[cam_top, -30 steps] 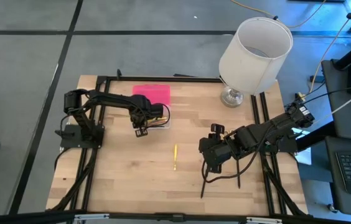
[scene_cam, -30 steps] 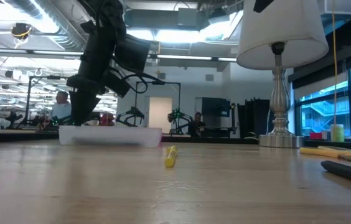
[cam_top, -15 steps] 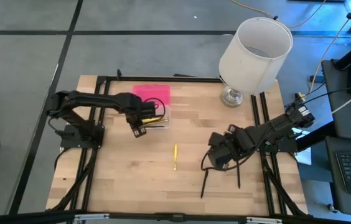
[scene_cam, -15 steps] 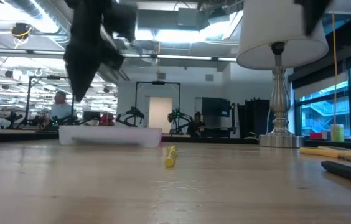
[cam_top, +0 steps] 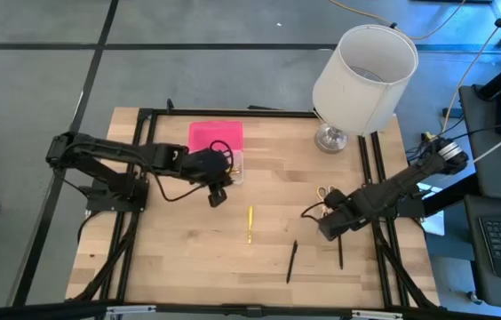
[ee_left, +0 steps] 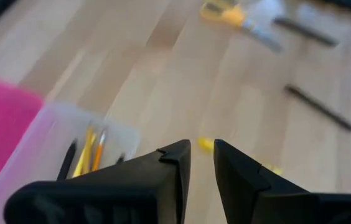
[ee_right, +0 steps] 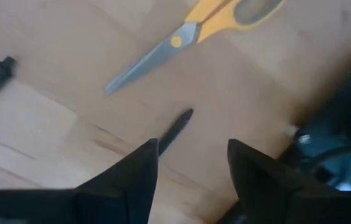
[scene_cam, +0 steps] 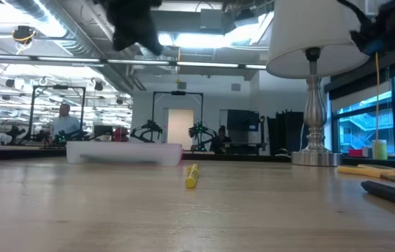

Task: Pick & place school supplies into a supply box
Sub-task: Put the black pen into the pink supply box

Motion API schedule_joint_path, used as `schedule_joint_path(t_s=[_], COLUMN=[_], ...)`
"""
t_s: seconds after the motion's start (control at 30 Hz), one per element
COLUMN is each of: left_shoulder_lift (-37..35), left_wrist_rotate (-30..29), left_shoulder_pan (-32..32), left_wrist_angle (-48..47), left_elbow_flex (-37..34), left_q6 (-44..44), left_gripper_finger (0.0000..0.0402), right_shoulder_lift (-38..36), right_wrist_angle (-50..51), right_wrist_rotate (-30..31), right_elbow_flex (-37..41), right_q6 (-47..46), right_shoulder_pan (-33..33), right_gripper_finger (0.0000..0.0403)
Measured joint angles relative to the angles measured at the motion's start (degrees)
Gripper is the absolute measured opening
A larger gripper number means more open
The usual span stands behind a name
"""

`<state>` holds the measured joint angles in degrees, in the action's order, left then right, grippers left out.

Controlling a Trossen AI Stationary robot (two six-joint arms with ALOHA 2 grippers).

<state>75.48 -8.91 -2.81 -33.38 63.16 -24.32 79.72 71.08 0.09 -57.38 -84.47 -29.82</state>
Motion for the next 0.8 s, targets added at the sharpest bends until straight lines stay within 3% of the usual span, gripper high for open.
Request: schedule_joint_path(t_s=[0.23, 0.5, 0.8], left_shoulder_lift=[0.0, 0.0, 0.0], left_wrist_rotate=[-0.1, -1.8, -2.6], left_shoulder_pan=[-2.0, -2.1, -2.1], left_wrist_angle=[6.4, 6.6, 6.6], left_elbow_flex=[0.0, 0.0, 0.0], left_q6=[3.0, 3.1, 3.1], left_gripper_finger=[0.0061, 0.0061, 0.0061], right_shoulder_lift=[-2.1, -1.9, -1.7], right_wrist_angle=[-11.4, -24.4, -27.4], right_wrist_rotate=[-2.5, -3.4, -3.4], right_elbow_flex=[9.7, 16.9, 20.5], right_q6=[-9.9, -12.8, -15.6], right_shoulder_pan=[-3.2, -3.5, -3.5], right_gripper_finger=[0.0196, 0.0196, 0.0196])
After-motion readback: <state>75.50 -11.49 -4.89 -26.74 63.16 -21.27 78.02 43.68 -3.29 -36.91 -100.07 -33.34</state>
